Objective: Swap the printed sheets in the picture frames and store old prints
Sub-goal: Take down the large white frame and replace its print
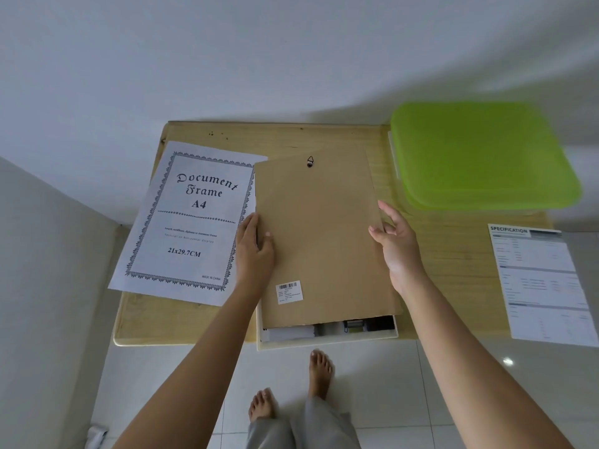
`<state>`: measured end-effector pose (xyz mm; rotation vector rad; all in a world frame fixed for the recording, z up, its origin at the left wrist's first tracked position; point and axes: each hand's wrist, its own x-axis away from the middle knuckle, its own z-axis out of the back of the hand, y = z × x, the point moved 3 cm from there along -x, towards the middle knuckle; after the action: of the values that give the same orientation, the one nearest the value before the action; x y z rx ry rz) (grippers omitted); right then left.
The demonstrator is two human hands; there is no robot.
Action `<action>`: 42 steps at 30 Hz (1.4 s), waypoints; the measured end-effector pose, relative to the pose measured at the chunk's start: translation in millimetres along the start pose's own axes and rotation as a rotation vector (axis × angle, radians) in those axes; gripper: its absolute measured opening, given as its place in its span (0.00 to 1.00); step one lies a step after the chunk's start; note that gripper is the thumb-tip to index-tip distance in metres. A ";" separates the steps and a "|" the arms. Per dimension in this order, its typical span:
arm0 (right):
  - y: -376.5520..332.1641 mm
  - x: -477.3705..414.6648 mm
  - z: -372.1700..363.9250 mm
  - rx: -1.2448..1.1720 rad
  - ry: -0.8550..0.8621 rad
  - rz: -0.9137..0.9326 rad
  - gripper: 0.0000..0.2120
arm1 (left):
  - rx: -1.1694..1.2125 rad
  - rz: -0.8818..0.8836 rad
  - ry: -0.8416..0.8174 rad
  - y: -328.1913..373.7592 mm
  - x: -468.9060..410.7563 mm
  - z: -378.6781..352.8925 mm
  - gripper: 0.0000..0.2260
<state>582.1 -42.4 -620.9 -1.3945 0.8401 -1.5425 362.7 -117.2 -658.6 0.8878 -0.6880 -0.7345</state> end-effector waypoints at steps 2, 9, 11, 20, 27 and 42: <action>-4.9 3.3 -0.3 -0.020 0.016 0.030 0.24 | -0.018 -0.013 -0.003 5.4 1.0 1.5 0.21; -31.8 14.8 10.9 -0.077 0.064 0.115 0.25 | 0.118 -0.102 0.003 42.0 3.9 17.5 0.21; -39.9 21.6 15.7 -0.108 0.068 0.145 0.25 | 0.209 -0.107 -0.026 51.9 4.6 22.1 0.21; -39.8 88.5 76.2 -0.069 0.251 0.198 0.23 | 0.297 -0.189 -0.246 75.2 57.7 0.9 0.23; 25.0 150.3 159.6 0.099 0.442 0.105 0.21 | 0.177 -0.134 -0.559 63.4 146.9 -60.8 0.30; 97.1 133.3 261.6 0.273 0.350 0.023 0.23 | -0.096 -0.014 -0.463 73.8 232.0 -152.2 0.28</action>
<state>856.5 -184.9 -617.4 -0.9305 0.8088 -1.8364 632.4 -205.0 -613.9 0.6373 -1.0454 -0.9908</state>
